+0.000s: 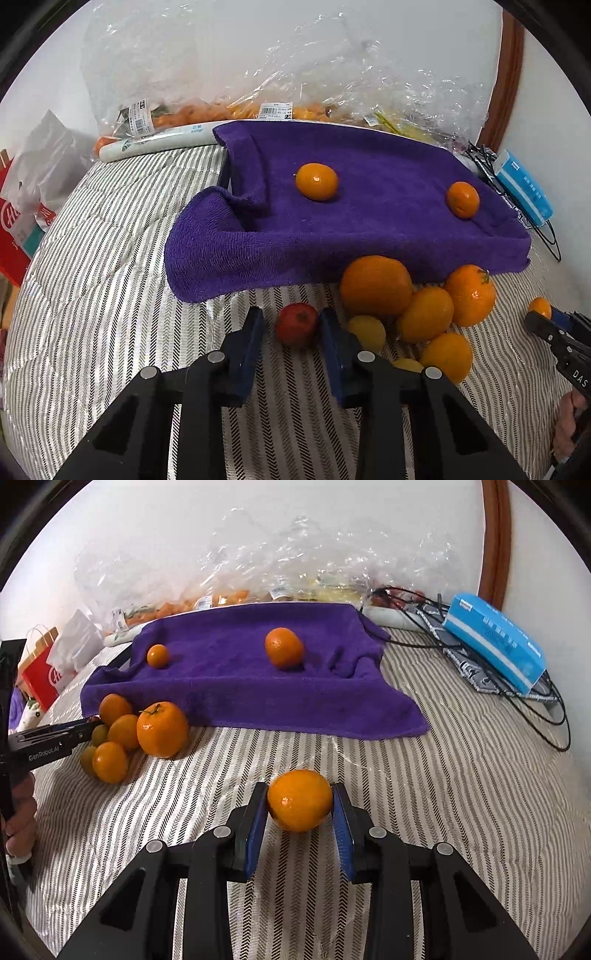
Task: Organize fruits
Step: 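Grasp another orange with the right tool while the left tool grasps the small red fruit, then lift and carry the orange in the right tool over the towel while the left tool carries the red fruit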
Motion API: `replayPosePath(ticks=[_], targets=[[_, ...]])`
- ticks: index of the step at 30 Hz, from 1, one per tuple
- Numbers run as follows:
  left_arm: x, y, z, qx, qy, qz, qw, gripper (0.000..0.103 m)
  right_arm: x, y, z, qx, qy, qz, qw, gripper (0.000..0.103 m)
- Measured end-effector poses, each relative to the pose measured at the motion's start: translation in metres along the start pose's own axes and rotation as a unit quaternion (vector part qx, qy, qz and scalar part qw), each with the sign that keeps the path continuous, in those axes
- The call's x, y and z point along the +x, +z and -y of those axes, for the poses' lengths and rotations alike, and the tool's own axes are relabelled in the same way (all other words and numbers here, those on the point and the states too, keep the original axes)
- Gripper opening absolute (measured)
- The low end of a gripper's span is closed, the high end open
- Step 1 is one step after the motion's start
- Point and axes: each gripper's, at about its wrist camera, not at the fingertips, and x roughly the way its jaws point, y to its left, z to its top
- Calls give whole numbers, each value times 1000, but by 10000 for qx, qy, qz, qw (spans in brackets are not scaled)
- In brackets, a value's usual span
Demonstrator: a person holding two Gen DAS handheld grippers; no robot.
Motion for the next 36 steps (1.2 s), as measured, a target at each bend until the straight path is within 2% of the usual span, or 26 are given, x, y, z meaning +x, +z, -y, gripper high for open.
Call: replayPosePath(ticks=[3,8,15,17,18,19,23,36], targets=[[0,0,3,22,42,-5,10000,29,7,0,1,35,29,-165,9999,34],[0,-1,0,-42,-76,-5,10000,33,6,0,5,156,176,-135,9996,34],[0,-1,-1,-73,-123,8,9999,33,6,-1,3,79,55,-144,9999,34],[-2,-2,-5,-126,-348,38,9993,30,6,-1,4,117,52,-125,9998,34],[-2,-2,-8,-175,-570,44,9982,24,5,-1,6,160,56,-109,9998,34],[-2,-3,-11,-235,-739,44,9970,24,5,-1,7,193,105,-96,9997,34],[-9,-5,-18,-420,-926,237,9945,24,0,-2,13,320,348,37,9989,34],[-23,-5,-15,-442,-906,611,9930,24,-7,-3,15,403,521,250,9975,34]])
